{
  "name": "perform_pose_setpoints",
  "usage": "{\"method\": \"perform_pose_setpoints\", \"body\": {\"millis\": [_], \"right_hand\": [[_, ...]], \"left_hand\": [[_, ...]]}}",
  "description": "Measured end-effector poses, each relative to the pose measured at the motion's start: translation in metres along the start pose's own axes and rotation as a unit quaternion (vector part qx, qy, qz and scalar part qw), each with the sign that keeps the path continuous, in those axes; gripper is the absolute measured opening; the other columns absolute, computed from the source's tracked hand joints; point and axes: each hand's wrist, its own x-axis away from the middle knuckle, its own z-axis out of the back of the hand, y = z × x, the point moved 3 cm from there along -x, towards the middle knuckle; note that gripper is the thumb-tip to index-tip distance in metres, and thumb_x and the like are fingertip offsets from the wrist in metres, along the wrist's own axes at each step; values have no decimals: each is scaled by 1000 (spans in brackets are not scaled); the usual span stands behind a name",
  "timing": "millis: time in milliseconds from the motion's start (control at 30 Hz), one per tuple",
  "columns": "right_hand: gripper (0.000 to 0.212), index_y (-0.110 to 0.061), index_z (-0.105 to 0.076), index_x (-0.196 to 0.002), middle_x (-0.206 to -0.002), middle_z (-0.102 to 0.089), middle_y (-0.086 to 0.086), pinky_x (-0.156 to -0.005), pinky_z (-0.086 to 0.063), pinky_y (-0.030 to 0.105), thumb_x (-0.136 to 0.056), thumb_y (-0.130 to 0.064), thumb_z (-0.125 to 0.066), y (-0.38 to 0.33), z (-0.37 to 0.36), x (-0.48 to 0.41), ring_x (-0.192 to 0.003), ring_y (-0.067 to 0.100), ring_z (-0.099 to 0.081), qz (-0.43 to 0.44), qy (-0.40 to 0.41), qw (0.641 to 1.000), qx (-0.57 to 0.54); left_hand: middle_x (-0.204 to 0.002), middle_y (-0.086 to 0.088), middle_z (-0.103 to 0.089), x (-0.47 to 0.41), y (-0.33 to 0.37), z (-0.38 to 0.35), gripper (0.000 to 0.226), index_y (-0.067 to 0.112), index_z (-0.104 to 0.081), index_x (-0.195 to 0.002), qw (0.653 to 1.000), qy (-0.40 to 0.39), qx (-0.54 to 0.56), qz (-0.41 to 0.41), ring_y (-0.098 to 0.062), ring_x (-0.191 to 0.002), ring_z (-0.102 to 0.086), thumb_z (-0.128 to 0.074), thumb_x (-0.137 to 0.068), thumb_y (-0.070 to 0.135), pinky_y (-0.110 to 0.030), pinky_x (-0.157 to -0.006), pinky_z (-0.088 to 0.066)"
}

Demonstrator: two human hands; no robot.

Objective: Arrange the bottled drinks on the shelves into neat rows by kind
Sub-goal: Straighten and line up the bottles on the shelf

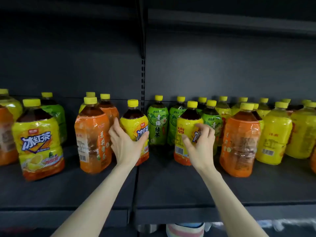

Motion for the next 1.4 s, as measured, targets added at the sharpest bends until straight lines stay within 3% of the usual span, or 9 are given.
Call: {"method": "perform_pose_setpoints", "body": {"millis": [200, 367, 500, 567, 667, 867, 1100, 1300, 1400], "right_hand": [[85, -7, -21, -147, -145, -29, 17, -110, -31, 45, -83, -37, -71, 8, -14, -16, -133, 33, -32, -53, 34, 998, -21], [107, -5, -24, -146, -140, -35, 20, -108, -28, 45, -67, -55, -77, 9, -16, -23, -130, 36, -31, -96, 55, 992, 52], [115, -5, -31, -139, -132, -35, 12, -107, -27, 46, -56, -70, -74, 2, -25, -15, -128, 31, -32, -101, 60, 992, 41], [113, -7, -28, -136, -128, -35, 5, -104, -34, 37, -56, -73, -72, 2, -27, -12, -124, 24, -38, -110, 34, 991, -70], [98, -15, -25, -134, -122, -48, 0, -88, -42, 28, -64, -61, -76, 6, -27, -9, -109, 16, -54, -146, -27, 974, -170], [85, -21, -53, -119, -107, -69, -3, -88, -56, 40, -47, -51, -88, 9, -23, -11, -97, 15, -67, -179, -77, 957, -216], [86, -26, -54, -117, -104, -69, -7, -85, -57, 41, -43, -58, -85, 3, 9, 17, -94, 11, -68, -169, -14, 958, -232], [84, -27, -55, -116, -104, -70, -8, -87, -56, 42, -45, -65, -80, 10, 76, 39, -95, 10, -68, -158, 40, 961, -223], [87, -28, -54, -123, -106, -70, -7, -89, -56, 43, -49, -66, -80, 19, 126, 55, -97, 10, -68, -155, 75, 959, -223]], "left_hand": [[-139, -15, -32, -11, -10, -14, 101, 25, -15, -146, 999, 9, 50, -2, -36, -122, -43, -77, -70, 48, -45, -96, -39], [-144, -4, -36, -12, -18, -11, 95, 35, -21, -143, 991, -7, 132, -14, -22, -128, -41, -79, -68, 46, -28, -94, -34], [-138, 5, -47, -8, -19, -11, 104, 35, -23, -143, 977, -58, 203, -3, -13, -122, -50, -83, -60, 52, -35, -100, -43], [-121, 10, -58, -5, -17, -13, 99, 29, -34, -136, 968, -83, 236, 25, -4, -107, -60, -85, -55, 52, -36, -93, -51], [-105, 17, -61, 1, -12, -19, 77, 31, -41, -126, 951, -130, 277, 53, 7, -89, -63, -78, -60, 42, -22, -77, -55], [-109, 11, -61, 4, -5, -20, 70, 29, -38, -129, 934, -170, 303, 79, 0, -95, -61, -74, -70, 37, -18, -71, -50], [-107, 4, -67, 26, 20, -16, 73, 26, -45, -124, 929, -195, 305, 76, -13, -98, -67, -76, -64, 52, -44, -88, -54], [-91, 13, -71, 80, 69, -16, 57, 33, -56, -107, 937, -196, 288, 23, -3, -87, -68, -75, -61, 59, -35, -81, -56], [-91, 13, -72, 115, 100, -22, 62, 30, -60, -105, 931, -211, 296, 7, -3, -86, -68, -68, -55, 66, -31, -77, -55]]}}
